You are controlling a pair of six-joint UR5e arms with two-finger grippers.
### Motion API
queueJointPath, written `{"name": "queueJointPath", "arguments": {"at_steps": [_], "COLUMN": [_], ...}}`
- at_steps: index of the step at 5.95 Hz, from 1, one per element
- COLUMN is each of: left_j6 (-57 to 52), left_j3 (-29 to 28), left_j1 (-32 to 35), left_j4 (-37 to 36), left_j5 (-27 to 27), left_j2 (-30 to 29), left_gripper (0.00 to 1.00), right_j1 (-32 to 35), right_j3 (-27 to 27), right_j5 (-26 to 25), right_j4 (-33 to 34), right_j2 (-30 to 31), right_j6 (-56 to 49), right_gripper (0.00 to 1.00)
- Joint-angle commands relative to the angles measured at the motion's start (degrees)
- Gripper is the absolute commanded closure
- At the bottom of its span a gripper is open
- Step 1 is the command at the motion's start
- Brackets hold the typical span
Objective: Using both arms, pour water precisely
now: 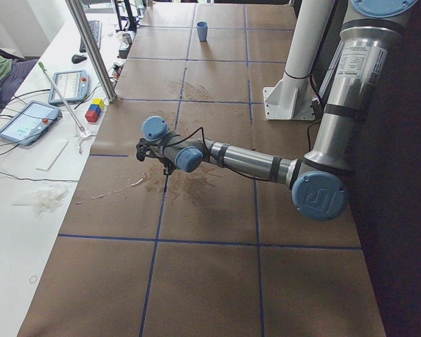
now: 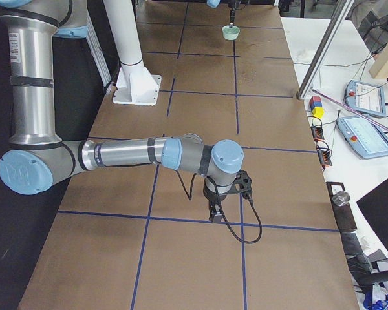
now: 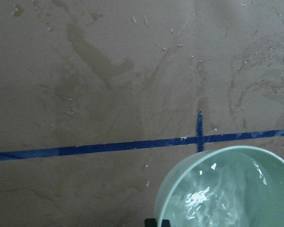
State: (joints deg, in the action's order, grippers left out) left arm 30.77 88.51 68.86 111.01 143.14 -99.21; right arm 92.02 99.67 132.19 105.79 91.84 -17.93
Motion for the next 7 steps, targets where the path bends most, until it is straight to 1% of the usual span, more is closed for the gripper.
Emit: {"name": "queueJointPath", "arguments": {"at_steps": [1,2,3,5,6,7], "left_j6": [-5.27,-4.76,-3.63,5.4,6.57,7.54], "left_j3": [-0.18,-1.23,-3.85,-10.08,-11.07,-10.82], "left_j1": [0.57,0.57,0.57,0.13,0.04,0.04], "left_j4": [0.69,4.35,8.91,20.68,21.95,22.05], "left_j5": [0.03,-0.23,-0.41,-0.59,-0.59,-0.59], "left_j2": [5.23,6.73,7.18,6.66,6.4,6.31], "left_gripper": [1.0,1.0,1.0,1.0,1.0,1.0], "right_j1": [0.09,0.09,0.0,0.09,0.0,0.09], "right_j3": [0.09,0.26,0.35,0.61,0.61,0.61], "right_j5": [0.0,0.0,0.0,0.0,0.0,0.0], "right_j4": [-0.06,-0.06,-0.06,-0.06,-0.06,-0.06], "right_j2": [0.0,0.0,0.0,0.0,0.0,0.0], "right_j6": [0.0,0.0,0.0,-0.09,-0.09,-0.09], "right_gripper": [0.0,0.0,0.0,0.0,0.0,0.0]}}
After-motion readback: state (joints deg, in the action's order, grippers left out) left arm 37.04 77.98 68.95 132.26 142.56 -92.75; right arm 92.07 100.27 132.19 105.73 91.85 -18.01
